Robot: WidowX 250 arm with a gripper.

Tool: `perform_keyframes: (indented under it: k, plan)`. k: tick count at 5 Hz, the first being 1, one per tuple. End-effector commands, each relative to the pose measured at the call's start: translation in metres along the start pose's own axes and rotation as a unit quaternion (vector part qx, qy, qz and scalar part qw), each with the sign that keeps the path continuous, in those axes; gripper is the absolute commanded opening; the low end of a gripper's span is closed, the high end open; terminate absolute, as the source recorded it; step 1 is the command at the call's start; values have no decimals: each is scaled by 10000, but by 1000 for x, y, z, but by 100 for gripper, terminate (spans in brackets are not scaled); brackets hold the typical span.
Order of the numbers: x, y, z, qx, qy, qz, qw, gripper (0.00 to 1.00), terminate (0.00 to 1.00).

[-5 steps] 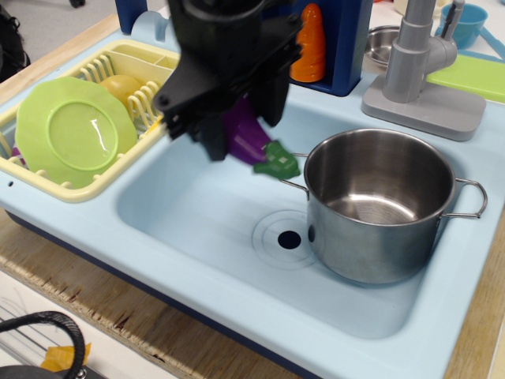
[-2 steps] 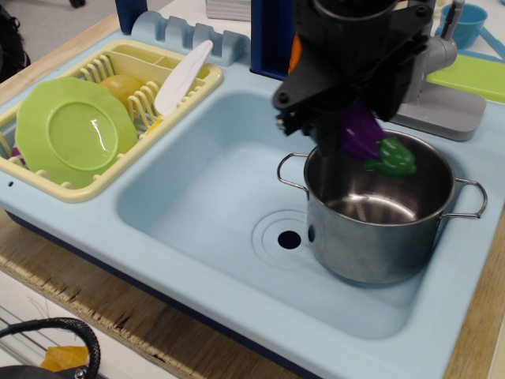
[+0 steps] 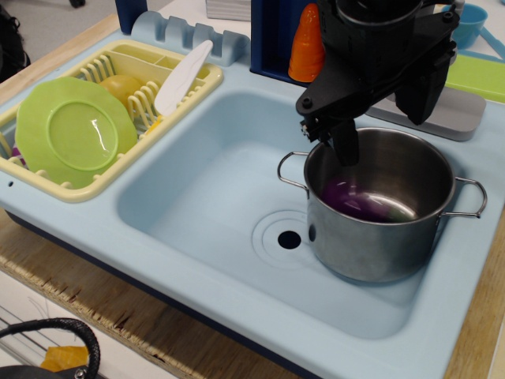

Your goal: Put eggplant into pot or pan

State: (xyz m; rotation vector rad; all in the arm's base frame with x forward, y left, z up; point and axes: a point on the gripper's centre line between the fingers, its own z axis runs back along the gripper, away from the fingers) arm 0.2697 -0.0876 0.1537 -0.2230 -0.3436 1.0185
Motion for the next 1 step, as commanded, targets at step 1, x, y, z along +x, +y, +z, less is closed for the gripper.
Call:
perform_keyframes:
  k: [1]
  plan:
    - [5, -7, 5, -140, -37, 47, 9999, 100, 100]
